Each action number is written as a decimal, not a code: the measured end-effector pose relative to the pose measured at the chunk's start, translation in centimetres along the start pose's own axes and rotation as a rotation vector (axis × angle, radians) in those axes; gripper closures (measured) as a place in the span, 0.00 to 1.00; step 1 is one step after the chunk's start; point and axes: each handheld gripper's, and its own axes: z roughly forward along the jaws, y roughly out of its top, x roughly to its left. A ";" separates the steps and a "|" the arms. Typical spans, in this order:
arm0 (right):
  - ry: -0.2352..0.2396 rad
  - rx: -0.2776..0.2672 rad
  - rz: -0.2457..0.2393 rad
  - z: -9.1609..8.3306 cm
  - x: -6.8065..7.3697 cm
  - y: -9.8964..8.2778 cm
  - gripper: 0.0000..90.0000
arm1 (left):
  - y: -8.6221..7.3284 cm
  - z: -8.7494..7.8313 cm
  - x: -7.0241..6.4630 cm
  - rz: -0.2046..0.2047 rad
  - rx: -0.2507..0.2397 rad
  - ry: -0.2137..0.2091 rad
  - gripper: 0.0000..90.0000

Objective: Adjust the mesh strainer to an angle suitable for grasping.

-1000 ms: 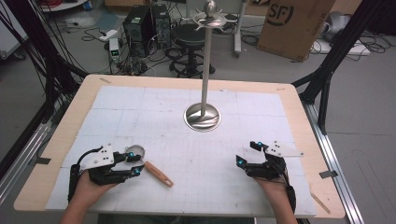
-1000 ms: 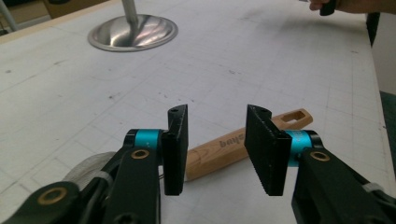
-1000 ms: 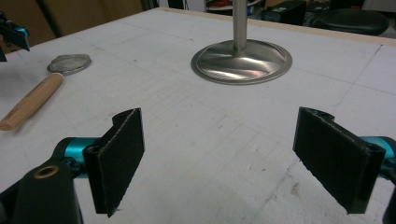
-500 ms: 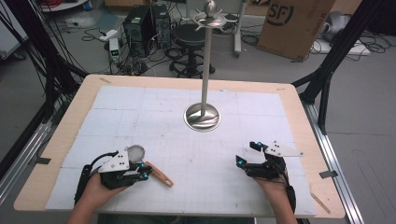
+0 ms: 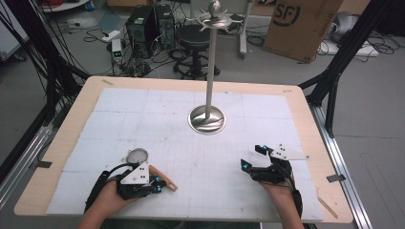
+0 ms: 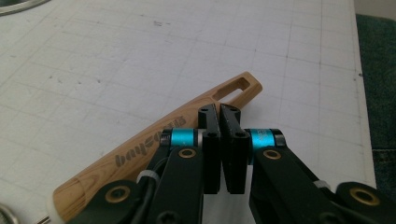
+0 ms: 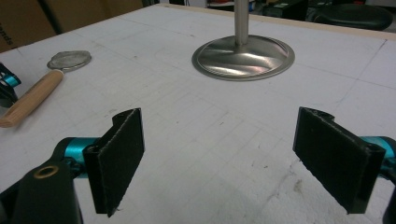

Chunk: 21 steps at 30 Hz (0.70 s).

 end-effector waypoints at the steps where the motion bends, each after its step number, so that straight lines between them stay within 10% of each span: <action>1: 0.000 0.000 0.001 0.0 0.0 0.0 0.17 | 0.1 0.1 0.0 0.005 0.008 0.003 0.97; 21: -0.003 -0.003 0.014 0.0 -0.2 0.0 0.17 | 2.4 2.3 1.8 -0.063 0.105 0.086 0.98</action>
